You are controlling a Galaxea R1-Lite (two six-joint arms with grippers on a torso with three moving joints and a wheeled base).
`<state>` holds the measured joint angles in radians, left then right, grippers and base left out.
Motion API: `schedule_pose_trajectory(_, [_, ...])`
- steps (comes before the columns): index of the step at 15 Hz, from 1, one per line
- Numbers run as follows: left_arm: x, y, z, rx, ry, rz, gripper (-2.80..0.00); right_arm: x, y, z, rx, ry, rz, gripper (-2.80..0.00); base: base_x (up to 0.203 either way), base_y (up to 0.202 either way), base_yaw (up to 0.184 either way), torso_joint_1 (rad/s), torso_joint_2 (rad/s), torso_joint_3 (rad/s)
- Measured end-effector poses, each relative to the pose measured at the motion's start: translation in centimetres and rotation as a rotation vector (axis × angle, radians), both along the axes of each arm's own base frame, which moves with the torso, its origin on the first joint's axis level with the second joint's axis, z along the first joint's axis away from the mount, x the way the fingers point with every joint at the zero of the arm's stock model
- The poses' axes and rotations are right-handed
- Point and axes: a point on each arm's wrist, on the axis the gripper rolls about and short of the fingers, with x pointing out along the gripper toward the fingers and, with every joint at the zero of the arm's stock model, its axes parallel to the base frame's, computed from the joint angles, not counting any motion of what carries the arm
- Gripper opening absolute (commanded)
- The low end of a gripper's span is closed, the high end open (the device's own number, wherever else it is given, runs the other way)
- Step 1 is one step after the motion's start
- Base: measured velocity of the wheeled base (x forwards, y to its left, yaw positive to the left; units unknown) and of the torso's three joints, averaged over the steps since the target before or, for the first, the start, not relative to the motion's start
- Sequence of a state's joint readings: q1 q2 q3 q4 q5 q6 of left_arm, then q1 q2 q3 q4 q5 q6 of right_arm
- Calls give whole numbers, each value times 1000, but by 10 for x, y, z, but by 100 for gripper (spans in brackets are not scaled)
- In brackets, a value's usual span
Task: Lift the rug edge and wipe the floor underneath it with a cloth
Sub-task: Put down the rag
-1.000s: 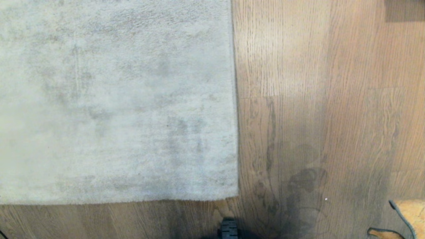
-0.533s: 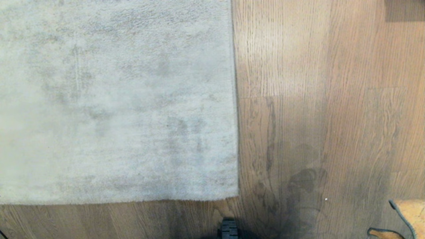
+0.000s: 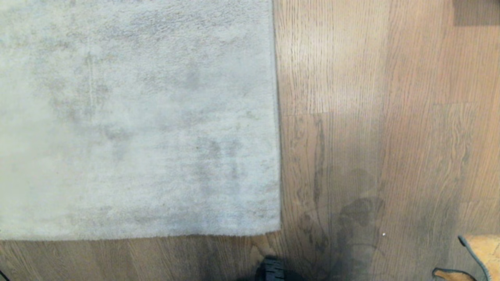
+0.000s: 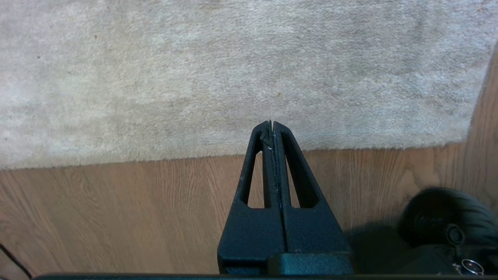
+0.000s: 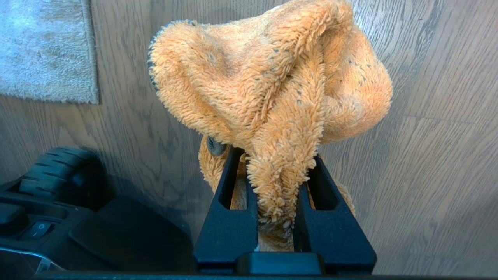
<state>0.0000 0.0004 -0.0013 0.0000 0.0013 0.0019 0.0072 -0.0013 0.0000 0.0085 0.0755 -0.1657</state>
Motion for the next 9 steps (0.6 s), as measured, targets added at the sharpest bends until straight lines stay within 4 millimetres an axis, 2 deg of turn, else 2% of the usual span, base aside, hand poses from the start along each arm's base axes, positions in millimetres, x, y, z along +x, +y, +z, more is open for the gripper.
schedule_pose_trajectory(3, [0, 0, 0, 0, 0, 0, -280, 0, 0, 0, 0, 1, 1, -280, 1, -32, 1, -1, 1, 1])
schedule_pose_trajectory(9, [0, 0, 0, -2, 0, 0, -280, 0, 0, 0, 0, -1, 0, -280, 0, -189, 2, 2, 5, 1])
